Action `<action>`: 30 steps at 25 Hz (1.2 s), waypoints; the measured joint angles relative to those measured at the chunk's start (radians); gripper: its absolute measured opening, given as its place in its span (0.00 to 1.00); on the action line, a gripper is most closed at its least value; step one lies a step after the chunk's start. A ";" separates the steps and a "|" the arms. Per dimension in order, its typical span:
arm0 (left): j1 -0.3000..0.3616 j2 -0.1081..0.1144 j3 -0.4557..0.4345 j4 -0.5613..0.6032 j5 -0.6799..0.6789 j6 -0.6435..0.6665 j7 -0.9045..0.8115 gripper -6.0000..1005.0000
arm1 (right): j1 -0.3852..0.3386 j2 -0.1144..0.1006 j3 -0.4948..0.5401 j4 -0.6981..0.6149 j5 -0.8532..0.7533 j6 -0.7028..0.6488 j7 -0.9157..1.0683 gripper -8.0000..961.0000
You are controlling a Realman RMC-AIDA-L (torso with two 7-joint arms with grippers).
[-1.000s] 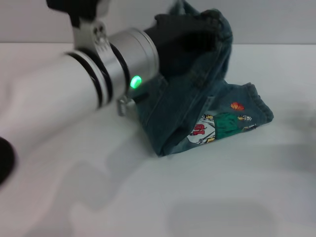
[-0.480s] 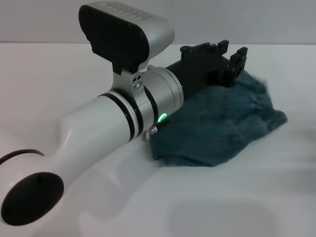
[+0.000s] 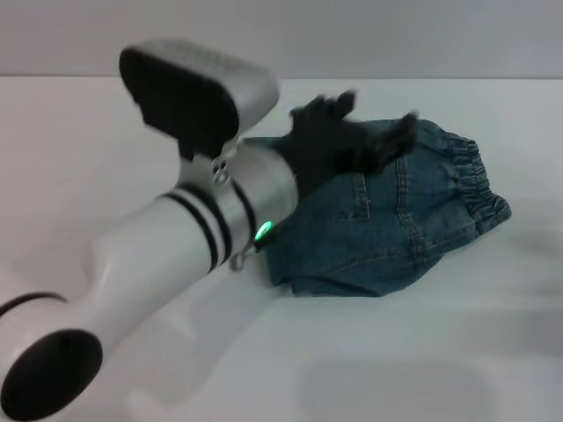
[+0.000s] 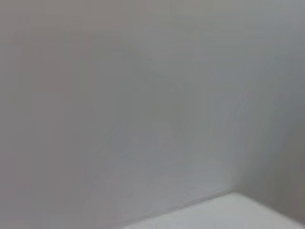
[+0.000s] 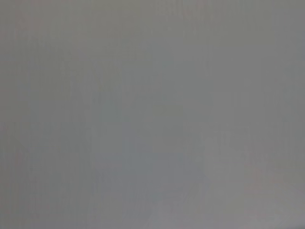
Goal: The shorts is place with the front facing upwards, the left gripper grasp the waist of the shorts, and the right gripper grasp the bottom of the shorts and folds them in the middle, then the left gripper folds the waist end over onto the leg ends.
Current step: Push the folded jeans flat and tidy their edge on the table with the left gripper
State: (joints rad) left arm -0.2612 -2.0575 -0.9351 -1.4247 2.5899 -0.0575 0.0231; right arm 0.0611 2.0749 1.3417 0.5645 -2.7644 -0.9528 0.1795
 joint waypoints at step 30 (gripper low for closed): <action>0.091 -0.003 0.396 0.504 0.049 0.599 -0.093 0.03 | -0.083 0.001 -0.065 -0.065 -0.002 -0.218 0.003 0.01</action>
State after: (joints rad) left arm -0.1699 -2.0605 -0.5393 -0.9202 2.6393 0.5419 -0.0701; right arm -0.0218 2.0759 1.2766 0.5000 -2.7659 -1.1706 0.1825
